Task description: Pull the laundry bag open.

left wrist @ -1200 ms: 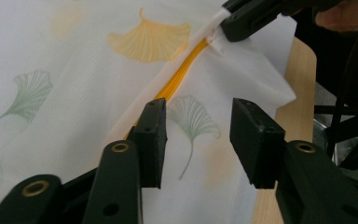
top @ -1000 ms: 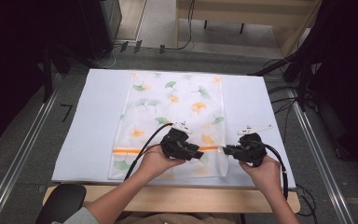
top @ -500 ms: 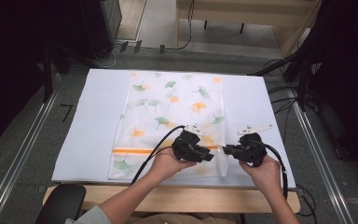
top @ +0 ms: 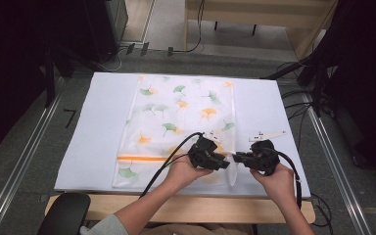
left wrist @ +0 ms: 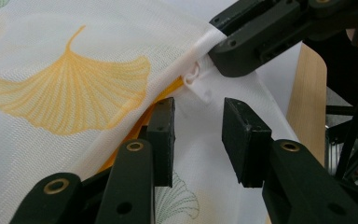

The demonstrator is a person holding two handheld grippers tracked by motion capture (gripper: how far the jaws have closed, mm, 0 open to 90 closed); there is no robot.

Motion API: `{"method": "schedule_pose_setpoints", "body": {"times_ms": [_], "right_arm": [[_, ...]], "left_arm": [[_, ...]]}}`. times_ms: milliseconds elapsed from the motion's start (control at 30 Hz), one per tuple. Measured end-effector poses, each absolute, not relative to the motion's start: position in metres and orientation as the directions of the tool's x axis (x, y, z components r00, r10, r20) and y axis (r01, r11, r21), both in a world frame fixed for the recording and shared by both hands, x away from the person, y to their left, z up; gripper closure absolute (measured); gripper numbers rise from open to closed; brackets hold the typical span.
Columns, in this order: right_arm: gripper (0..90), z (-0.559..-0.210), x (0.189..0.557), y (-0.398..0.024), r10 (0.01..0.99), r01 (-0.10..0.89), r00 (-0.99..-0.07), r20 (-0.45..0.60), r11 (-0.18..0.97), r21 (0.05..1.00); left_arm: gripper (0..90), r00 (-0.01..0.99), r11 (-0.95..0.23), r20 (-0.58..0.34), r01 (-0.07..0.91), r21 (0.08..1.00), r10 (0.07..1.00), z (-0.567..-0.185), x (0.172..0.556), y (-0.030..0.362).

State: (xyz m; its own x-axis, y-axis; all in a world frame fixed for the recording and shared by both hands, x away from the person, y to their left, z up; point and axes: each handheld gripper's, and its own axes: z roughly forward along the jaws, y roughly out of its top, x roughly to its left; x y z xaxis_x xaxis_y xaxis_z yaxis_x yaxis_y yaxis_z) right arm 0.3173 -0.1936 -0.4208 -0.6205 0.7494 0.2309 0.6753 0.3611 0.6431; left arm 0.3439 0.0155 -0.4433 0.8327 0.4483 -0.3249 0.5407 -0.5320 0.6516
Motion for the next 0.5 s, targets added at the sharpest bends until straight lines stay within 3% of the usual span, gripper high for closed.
{"method": "schedule_pose_setpoints", "body": {"times_ms": [300,500], "right_arm": [[85.8,-0.4203,0.3164,-0.1912,0.743,0.671,-0.629,0.228,0.371,0.642],[85.7,-0.4201,0.3159,-0.1890,0.732,0.660,-0.644,0.223,0.385,0.645]], "left_arm": [[66.6,0.826,-0.524,-0.326,0.549,0.651,0.459,-0.4448,0.3460,0.0128],[77.8,0.821,-0.523,-0.341,0.558,0.644,0.457,-0.4460,0.3488,0.0147]]}}
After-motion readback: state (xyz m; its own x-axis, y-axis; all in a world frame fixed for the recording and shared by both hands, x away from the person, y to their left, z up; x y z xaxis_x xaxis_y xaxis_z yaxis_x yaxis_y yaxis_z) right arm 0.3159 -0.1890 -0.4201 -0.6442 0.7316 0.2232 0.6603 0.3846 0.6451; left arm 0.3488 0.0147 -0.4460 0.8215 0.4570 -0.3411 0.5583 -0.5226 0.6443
